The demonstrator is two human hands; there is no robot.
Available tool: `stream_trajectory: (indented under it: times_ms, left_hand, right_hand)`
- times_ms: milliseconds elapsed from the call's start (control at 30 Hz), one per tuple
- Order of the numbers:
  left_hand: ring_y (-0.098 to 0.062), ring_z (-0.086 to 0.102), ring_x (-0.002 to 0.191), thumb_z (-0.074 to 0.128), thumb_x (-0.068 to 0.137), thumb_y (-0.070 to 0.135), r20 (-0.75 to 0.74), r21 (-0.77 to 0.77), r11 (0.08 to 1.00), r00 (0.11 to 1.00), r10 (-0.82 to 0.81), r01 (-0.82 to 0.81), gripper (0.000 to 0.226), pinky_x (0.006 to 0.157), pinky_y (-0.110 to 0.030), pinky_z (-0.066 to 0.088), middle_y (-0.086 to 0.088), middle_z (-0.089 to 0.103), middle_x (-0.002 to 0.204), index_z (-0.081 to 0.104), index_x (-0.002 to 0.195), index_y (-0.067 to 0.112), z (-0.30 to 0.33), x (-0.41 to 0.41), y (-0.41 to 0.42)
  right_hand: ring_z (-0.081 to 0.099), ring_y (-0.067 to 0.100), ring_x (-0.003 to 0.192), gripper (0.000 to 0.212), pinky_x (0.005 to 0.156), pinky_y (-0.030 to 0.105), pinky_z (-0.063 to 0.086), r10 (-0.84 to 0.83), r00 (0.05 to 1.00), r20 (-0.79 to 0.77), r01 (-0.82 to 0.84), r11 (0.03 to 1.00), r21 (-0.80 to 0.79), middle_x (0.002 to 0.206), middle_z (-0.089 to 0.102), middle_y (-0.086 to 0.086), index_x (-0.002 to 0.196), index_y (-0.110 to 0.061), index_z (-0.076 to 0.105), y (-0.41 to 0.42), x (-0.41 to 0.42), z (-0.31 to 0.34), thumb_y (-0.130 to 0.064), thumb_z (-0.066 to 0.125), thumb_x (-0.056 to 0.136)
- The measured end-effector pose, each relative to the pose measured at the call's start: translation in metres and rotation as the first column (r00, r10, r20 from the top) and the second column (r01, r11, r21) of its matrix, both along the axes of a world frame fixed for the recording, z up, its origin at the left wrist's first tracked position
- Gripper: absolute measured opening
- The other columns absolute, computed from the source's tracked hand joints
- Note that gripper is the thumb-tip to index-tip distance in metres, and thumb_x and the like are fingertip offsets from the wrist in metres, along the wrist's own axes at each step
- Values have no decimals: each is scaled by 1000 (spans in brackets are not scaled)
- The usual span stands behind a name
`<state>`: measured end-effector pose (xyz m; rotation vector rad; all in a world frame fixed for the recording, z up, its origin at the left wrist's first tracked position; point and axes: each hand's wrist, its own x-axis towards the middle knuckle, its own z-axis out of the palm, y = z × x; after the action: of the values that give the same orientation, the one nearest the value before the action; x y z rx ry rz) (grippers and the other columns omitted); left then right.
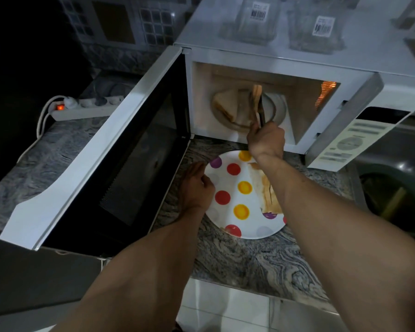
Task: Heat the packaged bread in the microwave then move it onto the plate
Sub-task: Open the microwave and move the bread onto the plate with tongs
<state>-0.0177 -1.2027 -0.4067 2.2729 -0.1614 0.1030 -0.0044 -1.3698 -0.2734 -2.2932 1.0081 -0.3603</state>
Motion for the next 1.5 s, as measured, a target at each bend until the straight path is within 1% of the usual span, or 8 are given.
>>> stream_trajectory:
  times_ms: [67,333,467,667,867,1100,1233,1500]
  left_hand:
    - [-25,50,131,39,79,21,-9,1,1000,1000,3,-3,57,111,-35,39,-6,60,137,64,130,11,1,0,0]
    - [-26,50,130,42,82,19,-51,-15,1000,999,6,-6,53,110,-36,40,-3,59,137,65,129,16,2,1,3]
    - [-28,51,128,42,83,20,-74,-36,999,997,-21,18,51,110,-39,41,-4,60,136,66,128,16,3,-2,1]
    - [-32,54,123,50,87,8,-73,-64,998,997,-18,13,44,104,-35,42,-8,61,135,67,127,16,4,-3,2]
    - [-32,52,126,42,82,13,-140,-106,994,989,-49,35,52,108,-41,42,-9,58,137,63,129,15,0,0,3]
    - [-31,53,124,41,79,15,-142,-124,992,989,-49,31,54,107,-42,43,-8,60,134,64,127,15,-7,4,2]
    - [-33,53,123,46,83,8,-113,-116,993,992,-49,36,48,106,-41,43,-10,60,133,64,127,13,-8,5,2]
    - [-32,53,124,41,81,17,-124,-90,995,991,-49,38,53,105,-43,44,-8,59,135,63,129,18,-4,3,2]
  right_hand:
    - [65,42,101,44,72,38,49,-2,1000,16,2,1000,-17,110,67,24,109,0,64,-1,-7,2,-40,49,101]
    - [64,42,98,42,78,40,52,64,997,50,-59,994,-88,105,68,24,108,1,63,16,-62,19,-39,51,101]
    - [64,41,92,42,71,40,51,114,990,79,-104,987,-121,98,67,24,106,1,62,30,-102,17,-39,50,101]
    - [65,39,87,43,61,31,37,182,982,-39,-187,961,-203,96,68,20,119,-4,60,52,-165,-3,-42,47,103]
    - [67,38,72,42,54,30,40,203,977,-57,-210,960,-187,83,68,20,111,-1,60,65,-208,-37,-40,48,103]
    - [65,36,79,46,58,30,42,164,984,-74,-173,974,-147,92,66,20,124,-3,58,64,-229,-61,-42,48,102]
    - [66,36,79,47,59,31,44,160,985,-72,-169,973,-155,91,68,19,123,-3,57,61,-229,-65,-43,48,102]
    - [67,37,80,47,60,33,47,173,984,-33,-176,968,-180,91,68,20,123,-3,58,56,-228,-72,-44,50,101]
